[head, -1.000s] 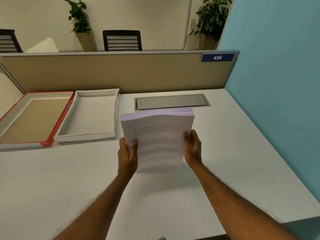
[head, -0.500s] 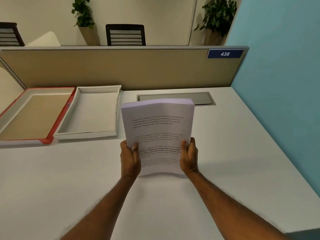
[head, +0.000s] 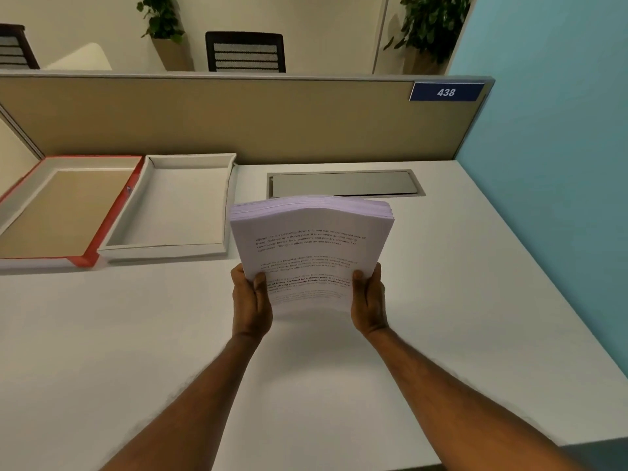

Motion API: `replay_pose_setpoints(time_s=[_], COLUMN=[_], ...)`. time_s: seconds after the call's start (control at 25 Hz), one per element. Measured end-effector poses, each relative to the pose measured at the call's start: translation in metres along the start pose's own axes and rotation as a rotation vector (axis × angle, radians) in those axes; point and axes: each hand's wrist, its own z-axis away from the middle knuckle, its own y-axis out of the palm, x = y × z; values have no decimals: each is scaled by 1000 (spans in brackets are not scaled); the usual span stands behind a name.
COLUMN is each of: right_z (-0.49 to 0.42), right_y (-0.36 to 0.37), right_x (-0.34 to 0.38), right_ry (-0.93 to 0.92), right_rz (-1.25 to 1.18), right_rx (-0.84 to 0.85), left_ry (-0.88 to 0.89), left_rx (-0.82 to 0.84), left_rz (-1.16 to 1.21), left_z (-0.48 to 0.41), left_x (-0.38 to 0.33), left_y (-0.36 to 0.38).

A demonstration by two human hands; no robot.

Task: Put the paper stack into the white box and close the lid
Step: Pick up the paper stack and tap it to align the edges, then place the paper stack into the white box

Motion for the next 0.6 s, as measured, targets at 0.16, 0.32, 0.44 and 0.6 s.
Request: replay_pose_setpoints(time_s=[0.16, 0.32, 0.44, 0.6], right_z=[-10, -29, -39, -48], right_y=[1, 8, 24, 64], right_x=[11, 26, 39, 49], right_ry=[17, 57, 147, 294], right_rz=[37, 152, 155, 186], right_rx=[0, 23, 50, 82], left_ry=[-53, -172, -290, -380], left_rx=[-36, -33, -12, -2], left_rz=[-10, -41, -126, -209], left_z=[-10, -26, -43, -67], left_x=[-6, -18, -24, -19], left_y=[2, -5, -18, -48])
